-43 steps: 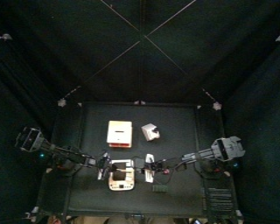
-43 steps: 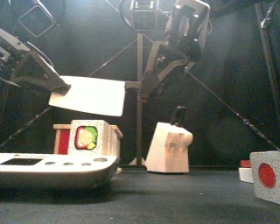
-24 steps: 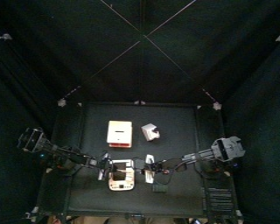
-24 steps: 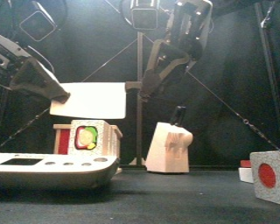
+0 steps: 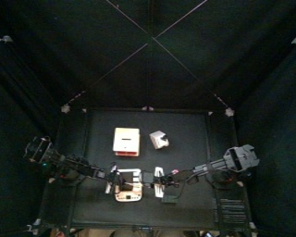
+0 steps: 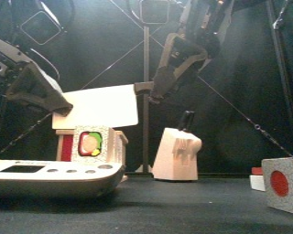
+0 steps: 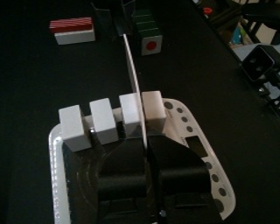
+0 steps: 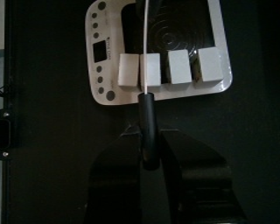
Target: Cut sushi roll
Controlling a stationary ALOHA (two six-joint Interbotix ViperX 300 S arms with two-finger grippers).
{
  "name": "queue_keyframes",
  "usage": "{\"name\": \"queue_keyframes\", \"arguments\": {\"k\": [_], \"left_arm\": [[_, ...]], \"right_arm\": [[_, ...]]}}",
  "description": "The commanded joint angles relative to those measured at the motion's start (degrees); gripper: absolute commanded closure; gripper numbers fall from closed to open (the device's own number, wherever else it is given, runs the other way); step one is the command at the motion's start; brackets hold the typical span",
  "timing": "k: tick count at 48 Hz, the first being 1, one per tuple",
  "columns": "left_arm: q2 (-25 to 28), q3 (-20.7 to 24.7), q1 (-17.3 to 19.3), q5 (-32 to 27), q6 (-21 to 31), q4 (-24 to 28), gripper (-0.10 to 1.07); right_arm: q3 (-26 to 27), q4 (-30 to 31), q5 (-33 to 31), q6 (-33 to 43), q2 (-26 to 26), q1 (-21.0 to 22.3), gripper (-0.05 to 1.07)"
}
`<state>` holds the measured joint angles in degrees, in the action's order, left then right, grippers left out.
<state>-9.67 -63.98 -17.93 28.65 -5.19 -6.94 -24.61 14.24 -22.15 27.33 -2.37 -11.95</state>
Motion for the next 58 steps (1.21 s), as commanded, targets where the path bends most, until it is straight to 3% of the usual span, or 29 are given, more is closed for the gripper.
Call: {"name": "queue_keyframes", "arguments": {"k": [1,58], "left_arm": [[0.0,0.88,-0.79,0.0,-0.09,0.09,0.74],[0.18,0.53,-1.67,-0.26,0.0,0.09,0.74]], "right_arm": [[0.62,0.09,0.53,-0.09,1.49,0.09,0.68],[0.35,-1.14,1.05,-0.09,0.18,-0.18,0.68]]}}
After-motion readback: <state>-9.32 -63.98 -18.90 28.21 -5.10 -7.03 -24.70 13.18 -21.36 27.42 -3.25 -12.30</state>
